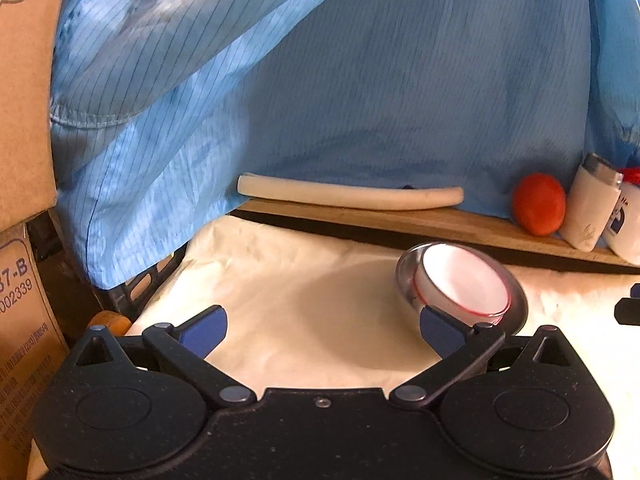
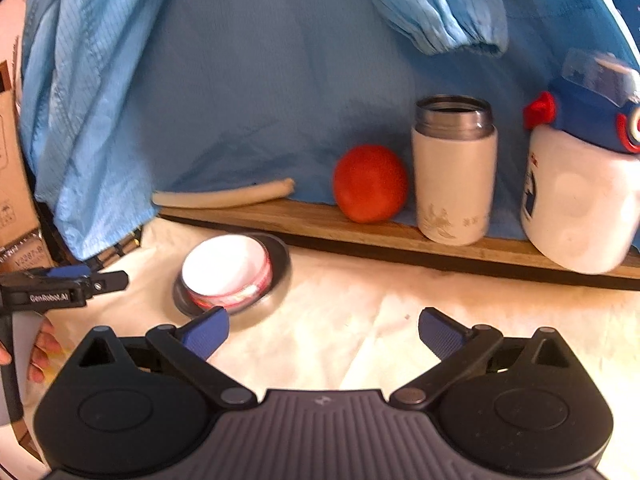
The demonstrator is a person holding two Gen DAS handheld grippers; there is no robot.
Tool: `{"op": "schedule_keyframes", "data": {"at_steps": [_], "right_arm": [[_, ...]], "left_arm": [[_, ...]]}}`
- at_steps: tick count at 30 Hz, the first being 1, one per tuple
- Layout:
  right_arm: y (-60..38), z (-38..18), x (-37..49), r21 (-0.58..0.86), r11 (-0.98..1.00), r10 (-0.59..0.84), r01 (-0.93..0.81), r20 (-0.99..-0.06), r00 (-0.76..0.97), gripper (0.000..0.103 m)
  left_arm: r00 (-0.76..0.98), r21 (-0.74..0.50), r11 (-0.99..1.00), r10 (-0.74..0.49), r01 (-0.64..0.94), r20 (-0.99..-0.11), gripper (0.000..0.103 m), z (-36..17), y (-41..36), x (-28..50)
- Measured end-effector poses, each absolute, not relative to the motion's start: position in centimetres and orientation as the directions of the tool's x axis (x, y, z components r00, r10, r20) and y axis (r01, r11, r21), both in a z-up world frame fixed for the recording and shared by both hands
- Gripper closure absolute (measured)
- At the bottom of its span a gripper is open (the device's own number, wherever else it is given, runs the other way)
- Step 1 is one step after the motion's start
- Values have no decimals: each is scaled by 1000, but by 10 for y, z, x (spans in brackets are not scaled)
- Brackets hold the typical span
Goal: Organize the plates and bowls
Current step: 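Move both grippers back toward the steel bowl holding the stacked bowls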
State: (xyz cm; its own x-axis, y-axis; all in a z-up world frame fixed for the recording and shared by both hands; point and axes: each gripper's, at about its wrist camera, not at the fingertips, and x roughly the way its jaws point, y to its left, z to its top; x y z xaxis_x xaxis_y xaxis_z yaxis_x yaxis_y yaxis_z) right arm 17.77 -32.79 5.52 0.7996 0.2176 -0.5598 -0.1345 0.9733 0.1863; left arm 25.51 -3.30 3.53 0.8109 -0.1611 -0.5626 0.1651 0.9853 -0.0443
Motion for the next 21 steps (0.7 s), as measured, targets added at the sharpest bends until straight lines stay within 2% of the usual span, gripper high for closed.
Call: {"op": "schedule_keyframes", "data": {"at_steps": [13, 21], "right_arm": [[-340, 38, 181, 170, 983, 165, -75, -612, 774, 0], [-334, 36, 205, 150, 988, 130, -37, -680, 722, 0]], "left_arm": [[785, 50, 983, -109, 175, -610, 1, 24, -36, 269], [720, 20, 973, -155, 229, -677, 1, 22, -42, 293]]}}
